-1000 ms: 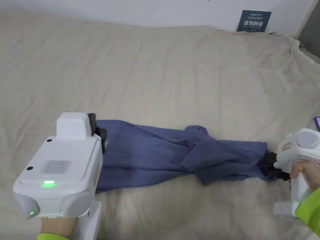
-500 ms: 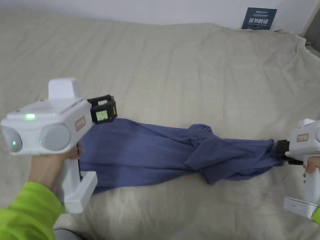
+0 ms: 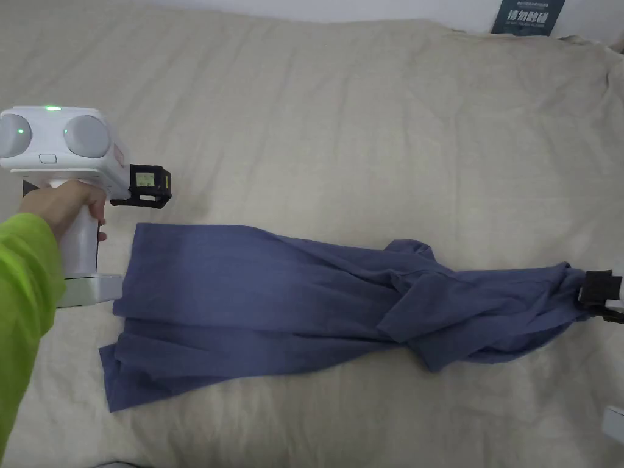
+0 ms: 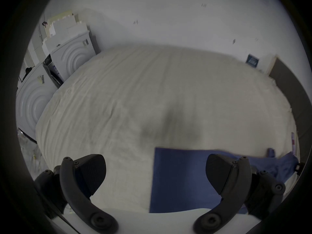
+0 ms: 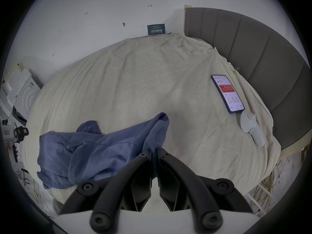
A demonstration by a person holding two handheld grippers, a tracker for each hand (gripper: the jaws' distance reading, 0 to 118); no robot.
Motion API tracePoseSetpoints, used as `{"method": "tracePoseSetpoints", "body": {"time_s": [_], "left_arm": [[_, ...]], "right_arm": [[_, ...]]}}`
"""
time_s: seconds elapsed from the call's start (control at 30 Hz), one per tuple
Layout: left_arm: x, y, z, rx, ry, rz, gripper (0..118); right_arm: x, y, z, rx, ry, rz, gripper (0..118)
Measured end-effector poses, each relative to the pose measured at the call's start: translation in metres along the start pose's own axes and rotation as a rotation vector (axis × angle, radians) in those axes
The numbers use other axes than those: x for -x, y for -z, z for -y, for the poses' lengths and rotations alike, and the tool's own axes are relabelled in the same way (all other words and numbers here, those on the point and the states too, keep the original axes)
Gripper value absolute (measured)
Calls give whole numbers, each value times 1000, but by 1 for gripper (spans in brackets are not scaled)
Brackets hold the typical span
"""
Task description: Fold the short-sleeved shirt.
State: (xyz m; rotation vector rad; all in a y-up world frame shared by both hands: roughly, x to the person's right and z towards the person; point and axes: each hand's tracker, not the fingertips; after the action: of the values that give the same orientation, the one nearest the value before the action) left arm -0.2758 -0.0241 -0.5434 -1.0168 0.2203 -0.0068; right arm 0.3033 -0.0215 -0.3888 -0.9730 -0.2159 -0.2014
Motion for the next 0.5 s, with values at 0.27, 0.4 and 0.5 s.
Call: {"method": "tracePoseSetpoints", "body": {"time_s": [0.27,0.4,0.5], "left_arm": [[-12,66,17,95,-12,-16,113],[-21,77,22,87,6,-13,95],[-22,78,19,85,-6,21,81]], "right_arm": [[-3,12,0,17,25,-3,4],[2,17,0,28,18,2,4],[5,21,1,42,16,1,4]]}}
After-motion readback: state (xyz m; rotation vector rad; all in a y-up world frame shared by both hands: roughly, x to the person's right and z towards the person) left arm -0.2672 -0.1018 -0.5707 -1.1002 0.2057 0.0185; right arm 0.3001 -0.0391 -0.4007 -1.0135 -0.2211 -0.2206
